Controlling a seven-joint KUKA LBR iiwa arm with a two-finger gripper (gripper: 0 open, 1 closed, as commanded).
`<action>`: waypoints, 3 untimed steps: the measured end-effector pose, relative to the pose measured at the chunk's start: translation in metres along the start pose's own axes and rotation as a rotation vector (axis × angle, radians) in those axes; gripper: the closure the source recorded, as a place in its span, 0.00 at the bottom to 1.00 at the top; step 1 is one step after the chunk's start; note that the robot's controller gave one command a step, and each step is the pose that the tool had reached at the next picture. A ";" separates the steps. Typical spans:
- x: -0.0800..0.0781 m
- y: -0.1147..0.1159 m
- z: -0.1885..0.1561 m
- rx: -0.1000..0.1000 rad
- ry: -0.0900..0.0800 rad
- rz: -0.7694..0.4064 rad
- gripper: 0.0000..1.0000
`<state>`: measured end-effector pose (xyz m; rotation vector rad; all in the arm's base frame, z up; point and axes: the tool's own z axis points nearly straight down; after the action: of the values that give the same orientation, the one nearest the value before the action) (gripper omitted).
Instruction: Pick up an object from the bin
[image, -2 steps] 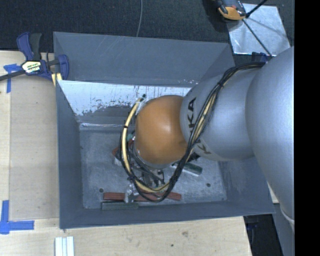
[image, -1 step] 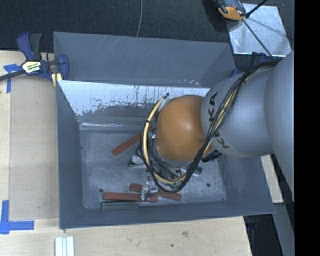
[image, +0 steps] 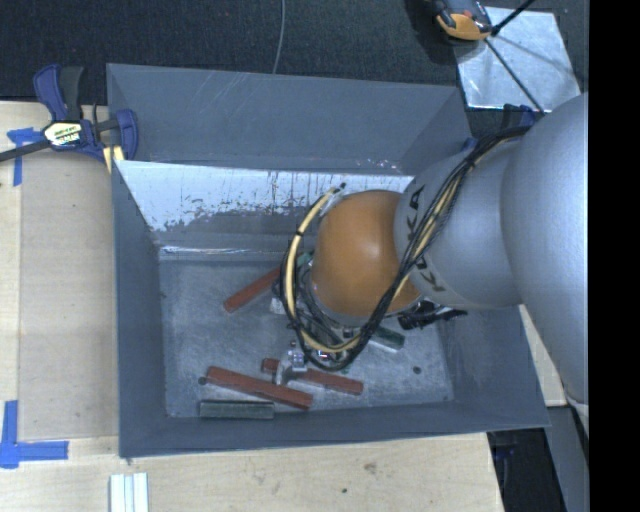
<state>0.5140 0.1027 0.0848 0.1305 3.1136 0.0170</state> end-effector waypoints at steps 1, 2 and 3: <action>0.003 -0.004 0.003 0.007 0.008 -0.003 1.00; 0.003 -0.004 0.003 0.007 0.008 -0.003 1.00; 0.003 -0.004 0.002 0.008 0.010 -0.003 1.00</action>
Offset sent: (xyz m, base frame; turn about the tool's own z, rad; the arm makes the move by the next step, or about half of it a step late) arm 0.0000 0.0000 0.0000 0.0000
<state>0.5108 0.0991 0.0824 0.1268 3.1241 0.0054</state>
